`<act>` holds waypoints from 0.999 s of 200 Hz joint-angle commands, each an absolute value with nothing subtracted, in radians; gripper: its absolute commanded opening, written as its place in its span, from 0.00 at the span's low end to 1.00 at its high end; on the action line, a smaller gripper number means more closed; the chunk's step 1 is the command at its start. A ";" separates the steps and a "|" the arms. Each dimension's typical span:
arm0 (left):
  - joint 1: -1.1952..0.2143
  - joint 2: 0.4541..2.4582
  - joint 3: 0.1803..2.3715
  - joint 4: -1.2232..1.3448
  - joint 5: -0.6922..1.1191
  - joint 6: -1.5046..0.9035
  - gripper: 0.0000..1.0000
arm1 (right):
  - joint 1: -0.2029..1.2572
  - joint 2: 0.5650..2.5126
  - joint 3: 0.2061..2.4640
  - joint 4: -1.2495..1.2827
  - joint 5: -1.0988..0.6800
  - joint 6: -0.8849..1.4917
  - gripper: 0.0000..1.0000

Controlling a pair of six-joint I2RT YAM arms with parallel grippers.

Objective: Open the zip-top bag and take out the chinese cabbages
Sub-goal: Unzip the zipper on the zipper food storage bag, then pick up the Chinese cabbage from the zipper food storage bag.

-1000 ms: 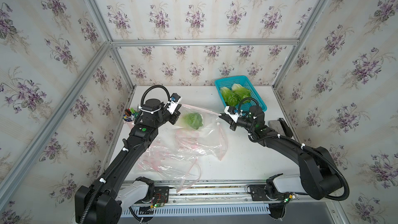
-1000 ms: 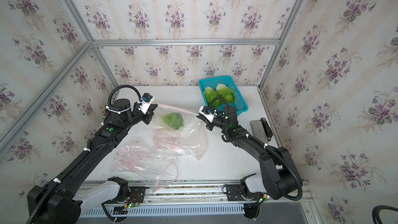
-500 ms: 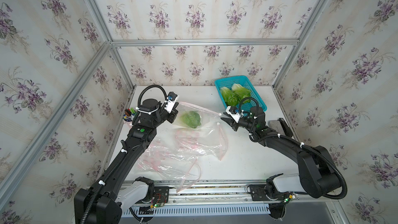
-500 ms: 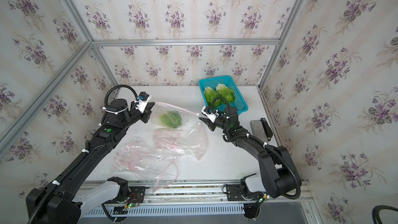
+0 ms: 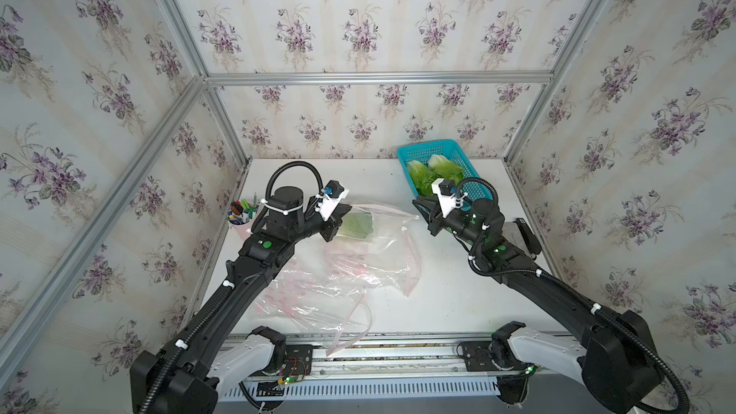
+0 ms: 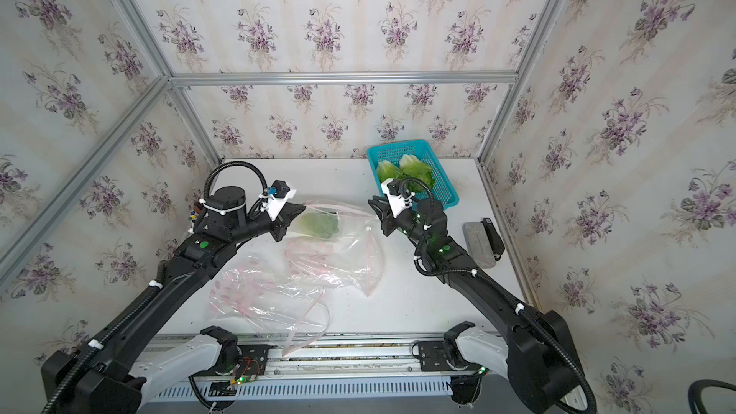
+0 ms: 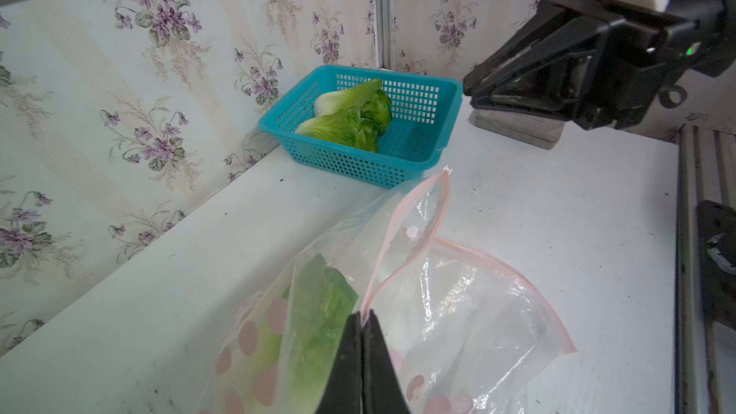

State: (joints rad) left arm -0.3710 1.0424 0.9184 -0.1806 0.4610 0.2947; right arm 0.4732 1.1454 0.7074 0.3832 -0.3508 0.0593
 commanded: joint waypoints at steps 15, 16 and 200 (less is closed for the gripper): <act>-0.458 0.998 0.877 -0.220 0.441 0.272 0.00 | 0.483 1.161 0.702 0.206 -0.370 0.345 0.08; -0.460 0.997 0.877 -0.221 0.440 0.272 0.00 | 0.484 1.161 0.701 0.206 -0.371 0.348 0.08; -0.593 0.997 0.831 -0.227 0.380 0.267 0.00 | 0.627 1.292 0.727 0.175 -0.390 0.389 0.18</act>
